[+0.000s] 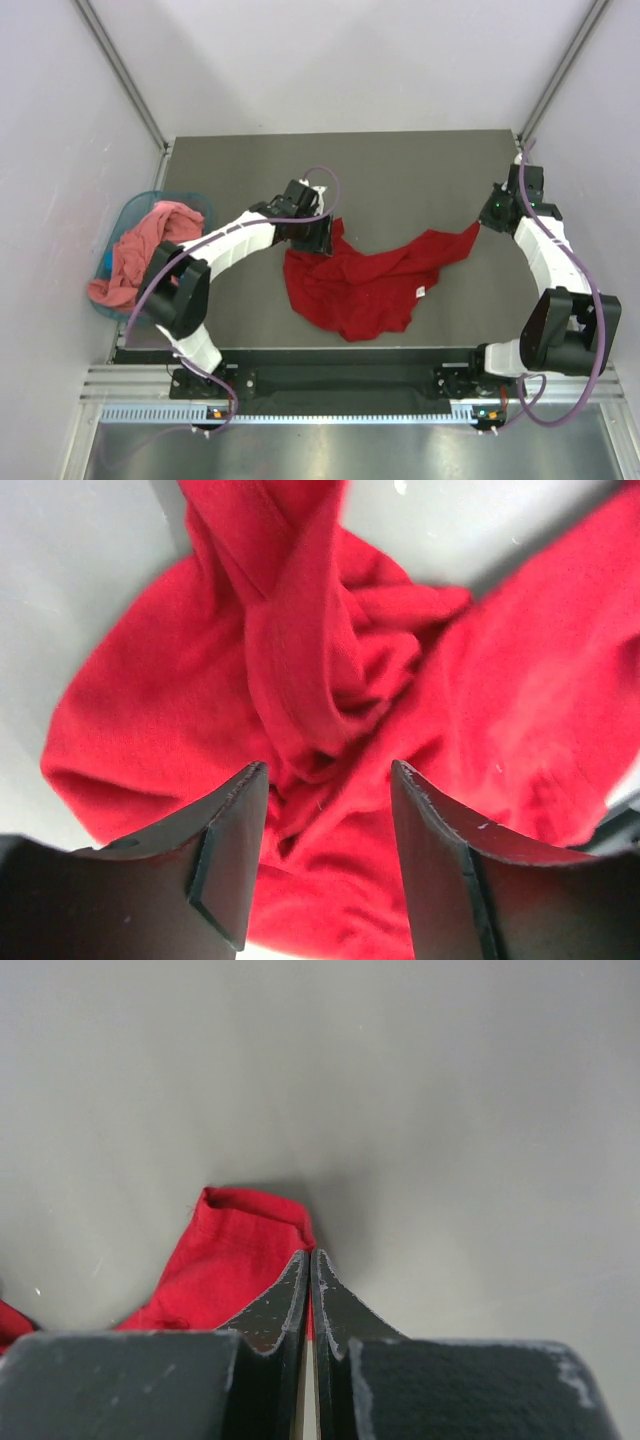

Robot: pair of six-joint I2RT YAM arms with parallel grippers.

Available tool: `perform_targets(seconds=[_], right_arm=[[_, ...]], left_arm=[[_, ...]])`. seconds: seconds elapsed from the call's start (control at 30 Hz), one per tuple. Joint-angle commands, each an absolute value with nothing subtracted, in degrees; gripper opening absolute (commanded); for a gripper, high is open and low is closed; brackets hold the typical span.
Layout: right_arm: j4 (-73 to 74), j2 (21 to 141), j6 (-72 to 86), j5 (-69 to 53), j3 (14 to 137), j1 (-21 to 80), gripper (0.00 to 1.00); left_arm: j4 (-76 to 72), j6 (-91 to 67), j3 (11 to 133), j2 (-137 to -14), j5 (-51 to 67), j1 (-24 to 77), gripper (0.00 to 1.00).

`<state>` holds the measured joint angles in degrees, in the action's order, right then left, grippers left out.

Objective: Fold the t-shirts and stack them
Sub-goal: Flatten the tshirt out

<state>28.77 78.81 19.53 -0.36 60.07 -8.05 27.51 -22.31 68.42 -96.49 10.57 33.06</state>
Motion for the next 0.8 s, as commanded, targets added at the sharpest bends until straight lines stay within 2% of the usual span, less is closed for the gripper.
perform_targets(seconds=[0.0, 0.1, 0.2, 0.3, 0.33, 0.37, 0.5, 0.57, 0.77], right_arm=[[27.2, 76.2, 20.3, -1.4, 63.6, -8.3, 0.00], [26.6, 75.6, 20.5, -1.8, 63.4, -8.3, 0.00], [25.9, 75.2, 20.4, -1.6, 62.9, -8.3, 0.00], [26.0, 76.2, 19.6, -0.4, 63.7, -8.4, 0.00], [26.4, 76.6, 19.3, 0.8, 64.4, -8.4, 0.00], [28.0, 77.0, 19.0, 4.1, 66.8, -8.7, 0.00], [30.7, 77.3, 19.4, 8.8, 73.4, -12.2, 0.00], [31.4, 76.8, 19.9, 10.1, 76.8, -13.8, 0.00], [33.0, 76.7, 20.0, 11.3, 77.5, -14.5, 0.00]], left_arm=[[24.0, -24.3, 75.2, -100.0, 7.4, 33.0, 0.58], [30.2, -24.8, 82.1, -105.6, 4.8, 33.0, 0.58], [30.3, -25.3, 83.2, -108.0, 5.1, 33.0, 0.55], [32.4, -26.4, 85.1, -108.2, 2.3, 32.9, 0.21], [33.6, -26.6, 85.9, -108.0, -1.9, 32.6, 0.08], [36.9, -27.1, 87.1, -107.5, -4.0, 32.1, 0.00], [41.1, -29.4, 92.1, -104.2, -8.9, 24.3, 0.00], [39.9, -30.8, 90.7, -101.4, -10.2, 21.2, 0.00], [37.5, -31.4, 89.4, -102.0, -5.8, 13.5, 0.00]])
